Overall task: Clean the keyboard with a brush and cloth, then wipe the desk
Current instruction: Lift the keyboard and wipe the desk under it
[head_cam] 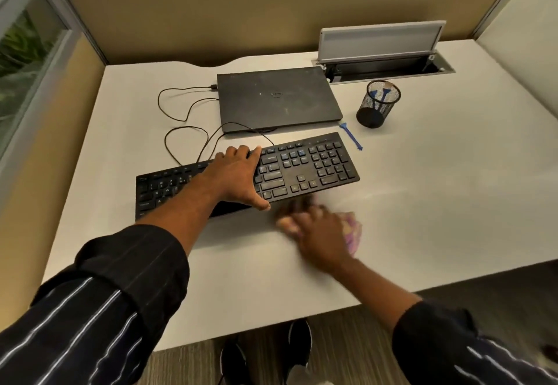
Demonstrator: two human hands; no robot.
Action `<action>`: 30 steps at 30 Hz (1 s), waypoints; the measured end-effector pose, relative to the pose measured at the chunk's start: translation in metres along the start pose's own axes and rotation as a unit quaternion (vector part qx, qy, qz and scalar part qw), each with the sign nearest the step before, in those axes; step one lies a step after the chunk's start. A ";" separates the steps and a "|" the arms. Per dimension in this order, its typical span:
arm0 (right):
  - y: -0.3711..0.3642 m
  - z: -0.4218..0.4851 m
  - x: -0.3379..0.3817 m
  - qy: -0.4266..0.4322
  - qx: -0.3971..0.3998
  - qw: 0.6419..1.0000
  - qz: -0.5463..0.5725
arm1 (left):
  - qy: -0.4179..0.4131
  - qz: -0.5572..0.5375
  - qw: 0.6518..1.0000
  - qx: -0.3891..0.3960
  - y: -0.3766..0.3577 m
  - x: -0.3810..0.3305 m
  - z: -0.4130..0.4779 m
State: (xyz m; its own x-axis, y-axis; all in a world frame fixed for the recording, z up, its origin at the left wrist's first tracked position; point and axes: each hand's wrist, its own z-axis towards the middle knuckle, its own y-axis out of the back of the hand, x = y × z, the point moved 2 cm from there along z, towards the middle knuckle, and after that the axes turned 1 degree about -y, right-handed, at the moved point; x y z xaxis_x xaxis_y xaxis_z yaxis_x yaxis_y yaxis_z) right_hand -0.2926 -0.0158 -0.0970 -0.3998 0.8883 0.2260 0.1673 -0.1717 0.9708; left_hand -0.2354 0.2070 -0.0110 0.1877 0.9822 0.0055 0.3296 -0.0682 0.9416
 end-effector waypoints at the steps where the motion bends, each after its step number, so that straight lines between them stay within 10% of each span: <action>1: -0.006 -0.013 0.017 0.059 0.016 0.998 -0.005 | 0.002 0.002 1.000 0.003 -0.001 -0.001 0.003; 4: -0.009 -0.045 0.046 0.164 0.061 0.984 -0.006 | 0.008 -0.004 1.000 0.009 -0.005 -0.004 0.011; 24: -0.006 -0.046 0.046 0.130 0.116 0.983 0.054 | -0.012 -0.007 0.999 0.037 -0.039 -0.024 0.058; 30: 0.005 -0.027 -0.010 0.061 0.014 0.997 0.048 | -0.016 -0.034 0.999 -0.004 -0.044 -0.030 0.046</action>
State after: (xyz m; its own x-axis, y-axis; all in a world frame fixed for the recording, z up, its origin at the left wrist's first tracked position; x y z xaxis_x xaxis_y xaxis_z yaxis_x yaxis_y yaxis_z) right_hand -0.3118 -0.0369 -0.0923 -0.4863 0.8103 0.3271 0.2336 -0.2401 0.9422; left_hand -0.2130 0.1722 -0.0682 0.1939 0.9786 -0.0691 0.3356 0.0001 0.9420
